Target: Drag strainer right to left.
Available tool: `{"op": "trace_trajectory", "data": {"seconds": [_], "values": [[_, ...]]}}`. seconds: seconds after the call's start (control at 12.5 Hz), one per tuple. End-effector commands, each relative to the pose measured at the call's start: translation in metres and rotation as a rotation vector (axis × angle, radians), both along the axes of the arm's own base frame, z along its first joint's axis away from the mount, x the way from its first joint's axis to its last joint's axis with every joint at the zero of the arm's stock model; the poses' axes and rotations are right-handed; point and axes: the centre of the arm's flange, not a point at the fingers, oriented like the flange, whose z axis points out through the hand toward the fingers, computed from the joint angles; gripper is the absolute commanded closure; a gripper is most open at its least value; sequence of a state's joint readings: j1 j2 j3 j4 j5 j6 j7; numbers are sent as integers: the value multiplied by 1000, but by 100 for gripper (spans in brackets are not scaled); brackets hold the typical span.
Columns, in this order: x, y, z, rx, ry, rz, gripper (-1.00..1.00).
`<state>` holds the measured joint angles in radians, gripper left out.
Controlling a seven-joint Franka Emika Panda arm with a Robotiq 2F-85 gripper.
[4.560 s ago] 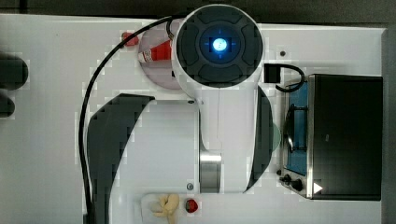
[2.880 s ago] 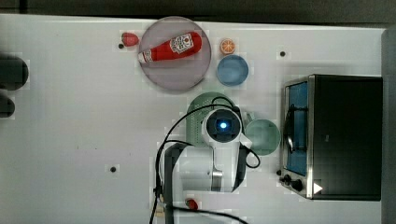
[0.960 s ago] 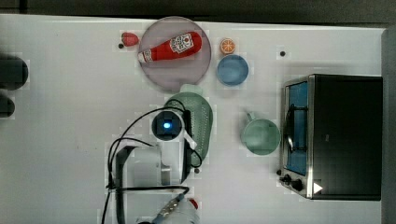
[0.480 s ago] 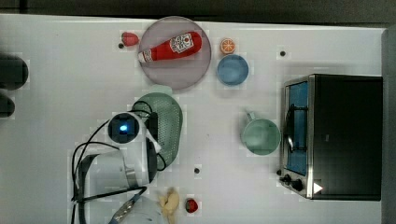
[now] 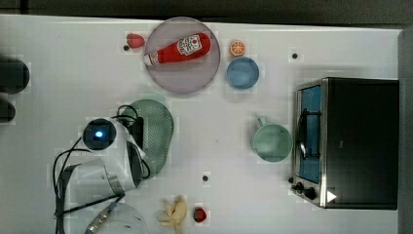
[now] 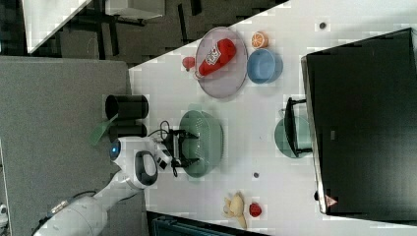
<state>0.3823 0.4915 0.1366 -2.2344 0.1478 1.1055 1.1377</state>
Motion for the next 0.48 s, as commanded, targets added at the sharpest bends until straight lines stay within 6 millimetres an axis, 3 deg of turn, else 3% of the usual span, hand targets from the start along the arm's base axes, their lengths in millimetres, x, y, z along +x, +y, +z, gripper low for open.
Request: {"op": "trace_trajectory", "data": {"seconds": [0.08,0.48], "values": [[0,53,11,39,-11,-32,-100],[-1,101,9,63,-25,-26,-100]]}}
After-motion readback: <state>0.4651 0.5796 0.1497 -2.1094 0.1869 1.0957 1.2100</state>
